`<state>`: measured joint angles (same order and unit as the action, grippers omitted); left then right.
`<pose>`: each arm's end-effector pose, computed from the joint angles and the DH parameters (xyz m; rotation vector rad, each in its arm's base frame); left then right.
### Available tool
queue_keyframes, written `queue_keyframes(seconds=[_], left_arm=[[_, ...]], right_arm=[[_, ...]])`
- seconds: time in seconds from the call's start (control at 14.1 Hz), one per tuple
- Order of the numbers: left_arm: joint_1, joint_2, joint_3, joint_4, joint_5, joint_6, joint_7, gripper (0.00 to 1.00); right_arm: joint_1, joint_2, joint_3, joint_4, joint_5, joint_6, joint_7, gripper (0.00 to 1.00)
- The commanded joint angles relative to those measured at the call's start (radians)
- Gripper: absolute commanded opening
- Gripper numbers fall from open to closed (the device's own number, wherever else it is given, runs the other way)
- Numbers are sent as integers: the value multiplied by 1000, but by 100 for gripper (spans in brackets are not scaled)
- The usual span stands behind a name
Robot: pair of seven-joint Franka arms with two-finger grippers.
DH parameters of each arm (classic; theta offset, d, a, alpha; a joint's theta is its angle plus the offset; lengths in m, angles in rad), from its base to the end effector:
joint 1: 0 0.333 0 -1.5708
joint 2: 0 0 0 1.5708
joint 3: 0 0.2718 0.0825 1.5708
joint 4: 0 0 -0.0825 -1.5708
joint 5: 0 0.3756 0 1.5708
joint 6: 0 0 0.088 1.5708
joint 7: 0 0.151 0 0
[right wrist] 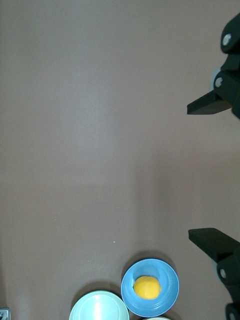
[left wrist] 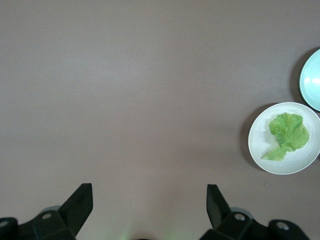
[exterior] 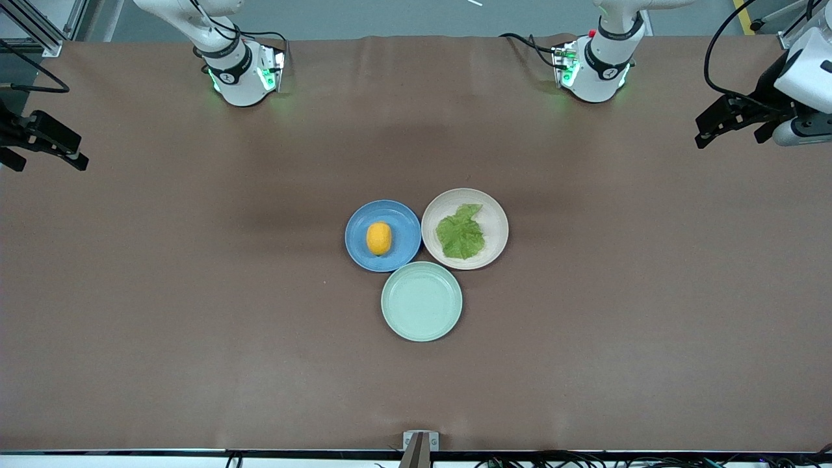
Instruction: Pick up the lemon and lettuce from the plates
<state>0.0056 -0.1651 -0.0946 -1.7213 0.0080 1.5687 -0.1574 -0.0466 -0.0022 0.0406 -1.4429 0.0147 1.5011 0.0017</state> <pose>0.4990 -0.0461 0.5524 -3.1177 -0.1086 -0.0227 0.5406 -0.0009 0.5901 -3.1257 0.0097 -0.0945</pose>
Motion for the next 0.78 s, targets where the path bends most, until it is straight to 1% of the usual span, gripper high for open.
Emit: queue_keyframes(seconds=[0.0, 0.21, 0.35, 0.5, 0.64, 0.71], left_arm=[[8, 19, -1, 34, -16, -27, 15, 100], [13, 21, 4, 51, -13, -27, 13, 100], [11, 62, 6, 83, -3, -29, 12, 100], [1, 96, -2, 75, -11, -32, 12, 100], [-22, 142, -26, 74, -19, -1, -14, 100], [-29, 169, -40, 72, -19, 20, -46, 100]], right_arm=[[-7, -1, 5, 9, -12, -7, -3, 100], [-6, -1, 7, 9, -6, -5, 0, 100], [4, 1, 11, 9, 2, -1, 8, 100], [25, 4, 16, 7, 7, 1, 9, 100], [132, 34, 19, 6, -1, 2, 50, 100], [184, 62, 21, 6, -7, 5, 134, 100]])
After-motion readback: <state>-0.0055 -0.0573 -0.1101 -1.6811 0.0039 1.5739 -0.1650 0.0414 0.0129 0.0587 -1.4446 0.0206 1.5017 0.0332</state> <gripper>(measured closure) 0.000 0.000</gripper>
